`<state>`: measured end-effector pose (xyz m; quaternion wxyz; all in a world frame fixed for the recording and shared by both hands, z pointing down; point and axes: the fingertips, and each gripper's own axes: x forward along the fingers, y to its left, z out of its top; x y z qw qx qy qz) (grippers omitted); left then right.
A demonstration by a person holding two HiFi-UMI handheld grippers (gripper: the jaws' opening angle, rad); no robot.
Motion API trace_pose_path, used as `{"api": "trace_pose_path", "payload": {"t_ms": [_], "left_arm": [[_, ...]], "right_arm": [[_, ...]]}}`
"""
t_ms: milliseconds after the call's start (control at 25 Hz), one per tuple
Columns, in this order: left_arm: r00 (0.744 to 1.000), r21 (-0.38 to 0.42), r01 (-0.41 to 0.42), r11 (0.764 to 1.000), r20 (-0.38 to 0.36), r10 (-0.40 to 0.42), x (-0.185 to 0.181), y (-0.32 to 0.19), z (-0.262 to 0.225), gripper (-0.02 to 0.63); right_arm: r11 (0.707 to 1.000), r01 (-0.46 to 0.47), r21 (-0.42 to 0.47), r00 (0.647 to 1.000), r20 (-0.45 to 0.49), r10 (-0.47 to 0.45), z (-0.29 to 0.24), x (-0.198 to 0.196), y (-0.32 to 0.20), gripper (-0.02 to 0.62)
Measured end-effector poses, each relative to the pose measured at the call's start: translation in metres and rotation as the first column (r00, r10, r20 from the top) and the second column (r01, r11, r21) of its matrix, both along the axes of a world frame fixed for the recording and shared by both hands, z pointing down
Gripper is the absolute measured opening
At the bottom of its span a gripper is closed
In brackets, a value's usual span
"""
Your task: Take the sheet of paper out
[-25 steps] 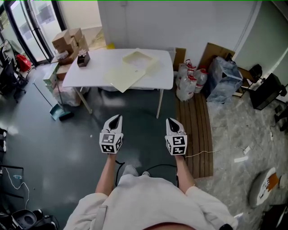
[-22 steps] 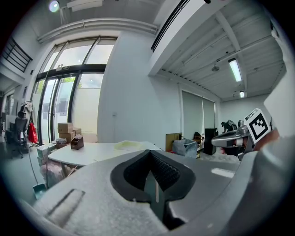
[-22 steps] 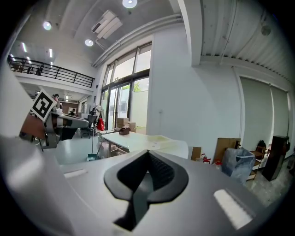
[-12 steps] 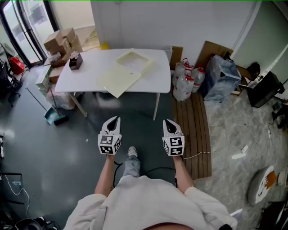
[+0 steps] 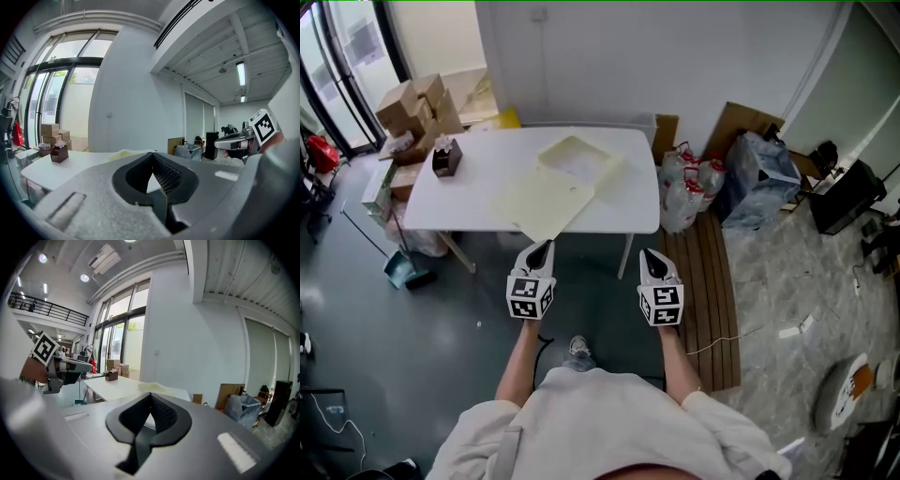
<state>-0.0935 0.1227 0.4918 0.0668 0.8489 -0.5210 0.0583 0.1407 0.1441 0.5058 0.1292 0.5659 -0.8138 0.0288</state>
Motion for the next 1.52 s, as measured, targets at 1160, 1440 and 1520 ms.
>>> {"api": "trace_pose_path", "payload": {"t_ms": [1160,1440,1520], "left_arm": [[0.994,-0.036,-0.109,0.993,-0.029,0.108,-0.012,-0.185,0.024,0.002],[0.995,-0.045,-0.096,0.994,-0.003,0.096,-0.003,-0.229,0.029,0.002],[0.997,-0.046,-0.081,0.996,0.004,0.081,-0.001,-0.246,0.03,0.002]], "right_arm": [[0.995,-0.094,-0.032,0.995,-0.035,0.093,0.02,-0.026,-0.161,0.002],[0.996,-0.086,-0.031,0.996,-0.012,0.086,0.025,-0.015,-0.214,0.002],[0.997,-0.072,-0.026,0.997,-0.004,0.072,0.026,-0.012,-0.235,0.002]]}}
